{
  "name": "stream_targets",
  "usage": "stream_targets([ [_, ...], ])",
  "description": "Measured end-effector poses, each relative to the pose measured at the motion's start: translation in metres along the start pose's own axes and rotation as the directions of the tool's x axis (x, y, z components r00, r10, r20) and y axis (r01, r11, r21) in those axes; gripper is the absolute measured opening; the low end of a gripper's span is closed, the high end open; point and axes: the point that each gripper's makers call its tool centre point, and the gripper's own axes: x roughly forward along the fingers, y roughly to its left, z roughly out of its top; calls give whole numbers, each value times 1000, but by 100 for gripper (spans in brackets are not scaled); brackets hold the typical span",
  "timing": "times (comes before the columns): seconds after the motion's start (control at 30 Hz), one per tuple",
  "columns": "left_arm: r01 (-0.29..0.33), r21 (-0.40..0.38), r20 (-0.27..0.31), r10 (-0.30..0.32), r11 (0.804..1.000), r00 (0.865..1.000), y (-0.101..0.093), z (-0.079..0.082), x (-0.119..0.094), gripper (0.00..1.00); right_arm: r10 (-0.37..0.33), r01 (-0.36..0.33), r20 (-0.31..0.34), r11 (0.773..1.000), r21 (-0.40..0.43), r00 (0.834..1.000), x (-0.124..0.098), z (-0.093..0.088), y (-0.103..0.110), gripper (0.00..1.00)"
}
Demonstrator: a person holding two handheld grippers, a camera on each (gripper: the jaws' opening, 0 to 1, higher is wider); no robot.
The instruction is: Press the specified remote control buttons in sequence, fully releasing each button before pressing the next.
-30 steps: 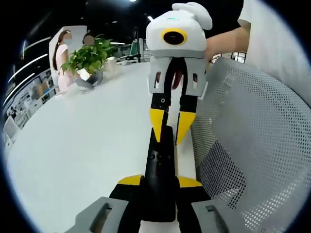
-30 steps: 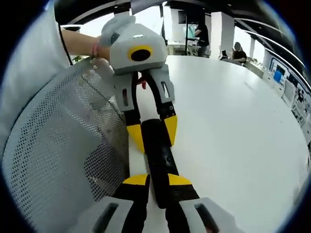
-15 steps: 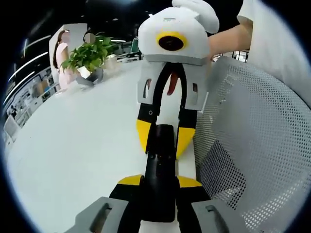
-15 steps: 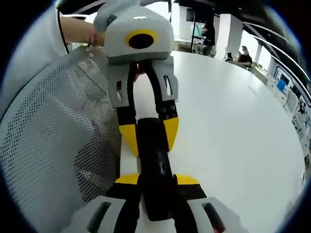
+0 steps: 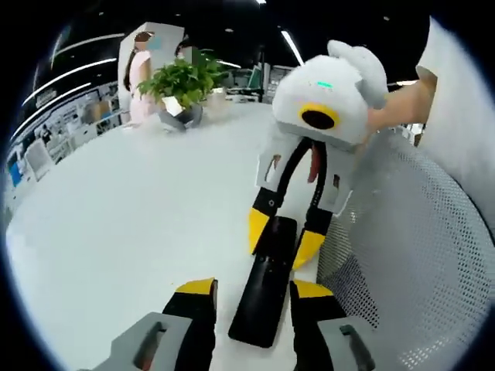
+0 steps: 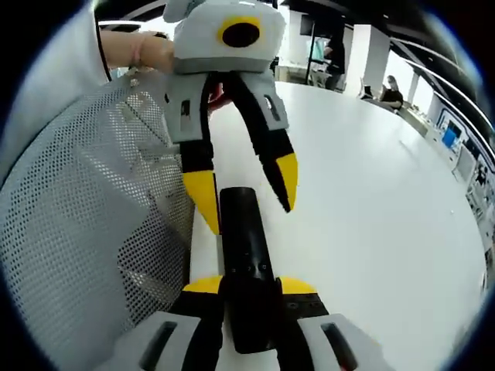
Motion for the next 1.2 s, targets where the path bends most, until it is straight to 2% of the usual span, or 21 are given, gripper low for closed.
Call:
stream_targets([
  [0.07,-56,-59,43,58,997,997,9,6,-14,43,0,0,-2,1000,2,1000,0,0,0,22],
  [0.13,-88,-112,119,101,990,988,12,16,-29,47,-2,2,-4,1000,2,1000,0,0,0,22],
  [0.2,-152,-90,174,165,984,971,17,21,-47,44,-6,6,-2,1000,5,1000,1,0,0,22],
  [0.3,-232,-101,153,246,967,957,20,13,-67,45,-15,15,-3,1000,2,1000,1,-1,1,22],
  [0.37,-296,-125,176,314,947,933,22,12,-84,46,-20,20,0,1000,13,1000,1,0,1,23],
  [0.43,-328,-170,202,358,929,911,23,14,-95,47,-22,22,4,1000,22,1000,1,0,0,23],
  [0.5,-388,-183,227,423,903,877,28,16,-108,47,-24,23,6,999,34,1000,1,1,0,22],
  [0.53,-436,-177,252,469,882,847,31,18,-118,47,-24,23,5,999,38,1000,1,0,0,22],
  [0.57,-469,-178,261,501,865,825,33,17,-123,47,-24,23,5,999,39,1000,1,0,0,22],
  [0.6,-515,-194,268,550,835,791,37,13,-131,47,-24,24,4,999,40,1000,1,0,0,22],
  [0.63,-532,-200,269,569,823,777,38,12,-134,47,-25,25,3,999,42,1000,1,1,0,22],
  [0.7,-580,-208,277,616,788,738,42,10,-141,49,-27,27,3,999,43,1000,1,0,0,22],
  [0.73,-613,-185,290,638,768,713,45,11,-144,52,-28,28,3,999,44,1000,1,0,0,22],
  [0.8,-643,-178,323,662,745,677,48,18,-148,59,-32,31,2,998,47,999,1,1,0,22],
  [0.9,-661,-172,359,672,730,648,50,23,-152,61,-36,36,2,998,54,999,2,1,-1,23],
  [0.93,-658,-166,370,665,734,649,49,24,-151,62,-38,38,2,998,57,999,2,1,-1,23],
  [0.97,-660,-168,370,667,732,647,49,24,-151,66,-40,39,3,997,60,999,2,1,-1,23],
  [1.0,-676,-151,388,672,721,631,49,27,-152,70,-43,42,3,997,64,999,2,1,-1,23],
  [1.07,-688,-119,417,665,716,619,48,32,-153,78,-47,47,3,997,68,999,2,1,-1,23],
  [1.13,-675,-140,446,655,724,610,47,36,-154,85,-53,52,4,996,72,999,2,1,-1,23],
  [1.2,-642,-203,461,651,739,603,48,38,-156,88,-62,61,9,995,76,998,2,1,-1,23],
])
